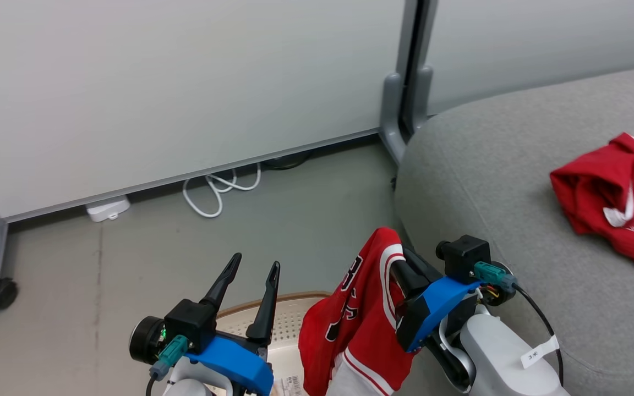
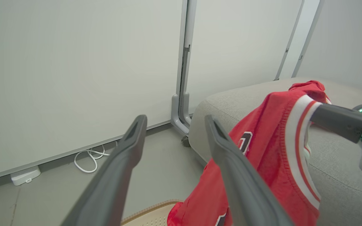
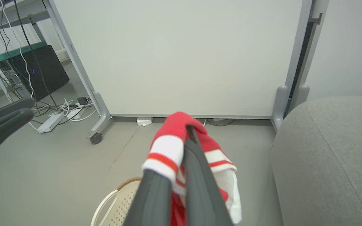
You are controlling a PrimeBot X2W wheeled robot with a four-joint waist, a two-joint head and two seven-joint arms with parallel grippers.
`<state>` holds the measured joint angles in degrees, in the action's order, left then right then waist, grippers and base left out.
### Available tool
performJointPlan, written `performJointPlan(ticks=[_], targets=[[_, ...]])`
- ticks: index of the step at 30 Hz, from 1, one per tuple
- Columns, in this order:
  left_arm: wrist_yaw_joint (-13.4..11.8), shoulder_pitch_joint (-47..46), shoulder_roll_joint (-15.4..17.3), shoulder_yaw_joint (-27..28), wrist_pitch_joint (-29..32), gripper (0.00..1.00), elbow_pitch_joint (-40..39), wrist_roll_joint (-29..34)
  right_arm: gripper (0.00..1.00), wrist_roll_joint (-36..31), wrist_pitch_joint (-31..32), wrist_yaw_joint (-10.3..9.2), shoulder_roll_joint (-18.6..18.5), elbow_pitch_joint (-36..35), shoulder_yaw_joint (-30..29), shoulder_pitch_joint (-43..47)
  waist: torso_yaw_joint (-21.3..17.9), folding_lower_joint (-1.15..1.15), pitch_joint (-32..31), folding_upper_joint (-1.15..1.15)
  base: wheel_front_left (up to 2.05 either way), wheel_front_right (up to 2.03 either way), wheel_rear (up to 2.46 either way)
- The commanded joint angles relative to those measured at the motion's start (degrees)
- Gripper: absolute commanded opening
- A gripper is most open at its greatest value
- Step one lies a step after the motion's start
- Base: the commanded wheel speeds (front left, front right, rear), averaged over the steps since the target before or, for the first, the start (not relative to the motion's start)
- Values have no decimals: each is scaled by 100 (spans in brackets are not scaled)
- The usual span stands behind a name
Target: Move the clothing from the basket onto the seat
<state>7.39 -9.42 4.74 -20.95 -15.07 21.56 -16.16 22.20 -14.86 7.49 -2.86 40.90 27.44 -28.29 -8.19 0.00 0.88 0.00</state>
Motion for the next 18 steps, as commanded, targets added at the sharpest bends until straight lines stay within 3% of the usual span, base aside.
performJointPlan(ticks=[1,18], targets=[[12,-75,23,1,-15,100,-35,-26,0,-28,-16,1,-5,-34,-1,26,-237,0,58,0,0,0,0],[13,-173,98,-158,-16,100,-130,-40,0,-15,-25,1,-2,-157,-86,74,-1581,0,200,0,0,0,0]])
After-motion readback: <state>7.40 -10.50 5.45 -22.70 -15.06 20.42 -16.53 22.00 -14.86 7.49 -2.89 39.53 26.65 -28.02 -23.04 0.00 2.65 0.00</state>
